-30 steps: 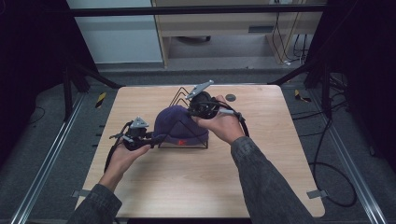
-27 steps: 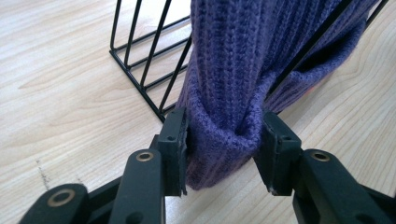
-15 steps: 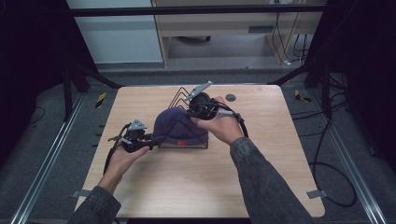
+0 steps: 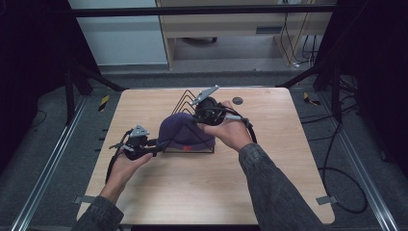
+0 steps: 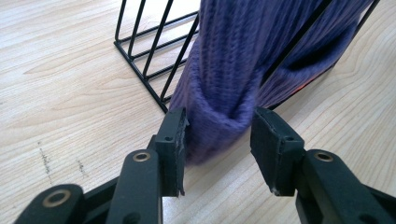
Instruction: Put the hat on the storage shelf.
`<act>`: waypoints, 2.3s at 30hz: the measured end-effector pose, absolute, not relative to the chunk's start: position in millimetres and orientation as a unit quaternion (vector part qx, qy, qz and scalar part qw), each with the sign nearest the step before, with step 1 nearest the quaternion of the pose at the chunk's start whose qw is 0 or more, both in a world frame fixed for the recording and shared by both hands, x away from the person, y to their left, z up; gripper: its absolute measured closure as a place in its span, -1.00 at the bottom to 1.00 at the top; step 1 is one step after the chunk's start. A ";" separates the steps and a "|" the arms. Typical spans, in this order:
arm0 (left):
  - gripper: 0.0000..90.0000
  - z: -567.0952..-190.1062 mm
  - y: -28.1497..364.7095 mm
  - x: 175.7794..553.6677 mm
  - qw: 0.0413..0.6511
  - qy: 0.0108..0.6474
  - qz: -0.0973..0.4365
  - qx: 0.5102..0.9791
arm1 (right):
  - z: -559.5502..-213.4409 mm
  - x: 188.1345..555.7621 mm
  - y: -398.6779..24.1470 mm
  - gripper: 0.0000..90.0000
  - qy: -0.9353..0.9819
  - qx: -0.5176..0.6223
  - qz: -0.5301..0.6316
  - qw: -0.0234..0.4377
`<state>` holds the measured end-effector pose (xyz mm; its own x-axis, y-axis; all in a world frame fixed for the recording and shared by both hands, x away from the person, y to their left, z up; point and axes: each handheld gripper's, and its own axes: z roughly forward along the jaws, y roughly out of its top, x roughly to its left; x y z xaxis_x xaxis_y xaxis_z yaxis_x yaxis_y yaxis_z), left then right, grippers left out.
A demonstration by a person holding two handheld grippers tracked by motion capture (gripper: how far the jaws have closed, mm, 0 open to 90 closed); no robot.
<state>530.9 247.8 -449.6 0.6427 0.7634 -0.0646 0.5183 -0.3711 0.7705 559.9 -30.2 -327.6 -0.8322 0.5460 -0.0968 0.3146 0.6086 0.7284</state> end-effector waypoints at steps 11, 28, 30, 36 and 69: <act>0.14 -449.8 259.5 522.0 0.402 0.411 0.172 0.800 | -317.6 554.3 -34.5 0.69 0.877 0.240 0.383 0.159; -0.72 -470.0 277.3 512.0 0.335 0.474 0.184 0.793 | -301.7 540.4 -49.9 0.08 0.857 0.264 0.407 0.173; -0.76 -472.0 278.9 512.2 0.327 0.477 0.181 0.796 | -299.6 537.6 -53.5 -0.05 0.852 0.271 0.411 0.178; -0.80 -476.9 284.5 514.8 0.313 0.490 0.178 0.794 | -291.6 533.1 -67.3 -0.38 0.841 0.286 0.419 0.187; -0.97 -496.9 281.9 515.7 0.270 0.487 0.177 0.812 | -397.2 504.0 -200.1 -0.77 0.793 0.425 0.403 0.168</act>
<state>515.7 281.9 -496.9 0.4634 0.8858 0.0238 0.6947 -0.3798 0.6109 504.0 -200.1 -397.2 -0.5830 0.8088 0.0770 0.5384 0.3136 0.7822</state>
